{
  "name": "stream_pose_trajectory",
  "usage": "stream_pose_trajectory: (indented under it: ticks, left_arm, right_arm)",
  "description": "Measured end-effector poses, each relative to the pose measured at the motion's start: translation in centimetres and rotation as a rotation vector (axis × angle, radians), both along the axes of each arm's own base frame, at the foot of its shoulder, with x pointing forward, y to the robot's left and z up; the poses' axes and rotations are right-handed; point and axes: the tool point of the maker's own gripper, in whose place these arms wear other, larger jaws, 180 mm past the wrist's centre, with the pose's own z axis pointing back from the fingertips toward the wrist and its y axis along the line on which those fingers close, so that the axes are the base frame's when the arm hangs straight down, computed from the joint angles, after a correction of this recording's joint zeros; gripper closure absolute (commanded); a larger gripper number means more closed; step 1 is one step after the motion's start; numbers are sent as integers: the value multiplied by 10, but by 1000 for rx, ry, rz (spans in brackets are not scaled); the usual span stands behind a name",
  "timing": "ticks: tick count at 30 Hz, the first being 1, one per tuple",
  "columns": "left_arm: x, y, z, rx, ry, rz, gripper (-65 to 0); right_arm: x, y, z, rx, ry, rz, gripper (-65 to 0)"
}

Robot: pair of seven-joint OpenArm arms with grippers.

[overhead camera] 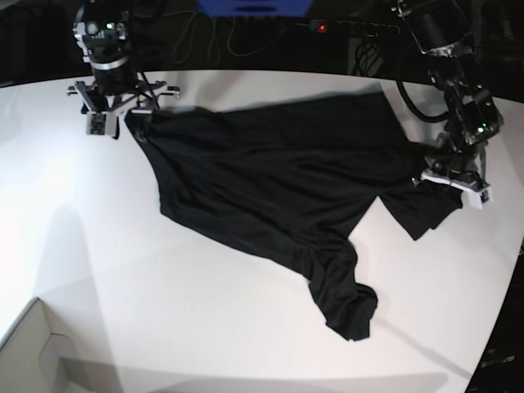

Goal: Layout the t-shirt on the table in an organized manner, then fold the t-shirt properly
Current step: 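Reach the left gripper across the shirt and grasp the hem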

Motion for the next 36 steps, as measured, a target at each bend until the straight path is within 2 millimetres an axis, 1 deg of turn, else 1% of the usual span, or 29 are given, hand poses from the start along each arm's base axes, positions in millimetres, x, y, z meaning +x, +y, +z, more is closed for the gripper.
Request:
stream_pose_trajectory:
  ticks: [1, 2, 3, 4, 5, 7, 10, 11, 12, 14, 19, 23, 25, 27, 32, 34, 36]
  left_arm:
    - [0, 0, 1, -1, 0, 4, 0]
    - [2, 0, 5, 2, -5, 2, -14]
    - [5, 1, 12, 8, -19, 4, -7]
    - [11, 3, 25, 22, -52, 7, 0]
    - [18, 6, 44, 41, -102, 9, 0]
    - [34, 9, 94, 95, -219, 3, 0]
    - [49, 5, 167, 175, -379, -21, 0]
    - [53, 2, 188, 192, -432, -25, 0]
    - [55, 1, 204, 209, -470, -27, 0]
    - [59, -2, 226, 227, -524, -30, 0]
    - [67, 0, 245, 232, -569, -21, 0]
    - [72, 1, 258, 237, -601, -14, 0]
    - [76, 2, 261, 229, -611, -11, 0]
    - [86, 3, 261, 211, -614, -7, 0]
    - [112, 7, 244, 130, -569, 3, 0]
    - [122, 7, 249, 111, -578, 7, 0]
    - [129, 6, 265, 102, -615, 6, 0]
  right_arm:
    - [0, 0, 0, 0, 0, 0, -313]
    - [0, 0, 0, 0, -1, 0, -313]
    - [1, 0, 1, 0, -3, 0, -313]
    - [2, 0, 1, 0, -5, 0, -313]
    - [2, 0, 1, 0, -7, 0, -313]
    - [2, 0, 1, 0, -5, 0, -313]
    - [2, -1, 0, -5, -2, 3, -313]
    - [2, -1, 1, -5, -5, 3, -313]
    - [3, -1, 1, -4, -8, 3, -313]
    - [3, -1, 1, -5, -7, 4, -313]
    - [9, -3, 5, -10, -24, -1, -313]
    - [7, -6, 1, -20, -5, 7, -311]
    - [7, -7, 1, -23, -7, 6, -311]
    - [8, -7, 1, -23, -8, 7, -312]
    - [7, -7, 2, -24, -11, 6, -313]
    - [7, -7, 1, -23, -10, 7, -313]
    - [7, -7, 2, -23, -10, 7, -313]
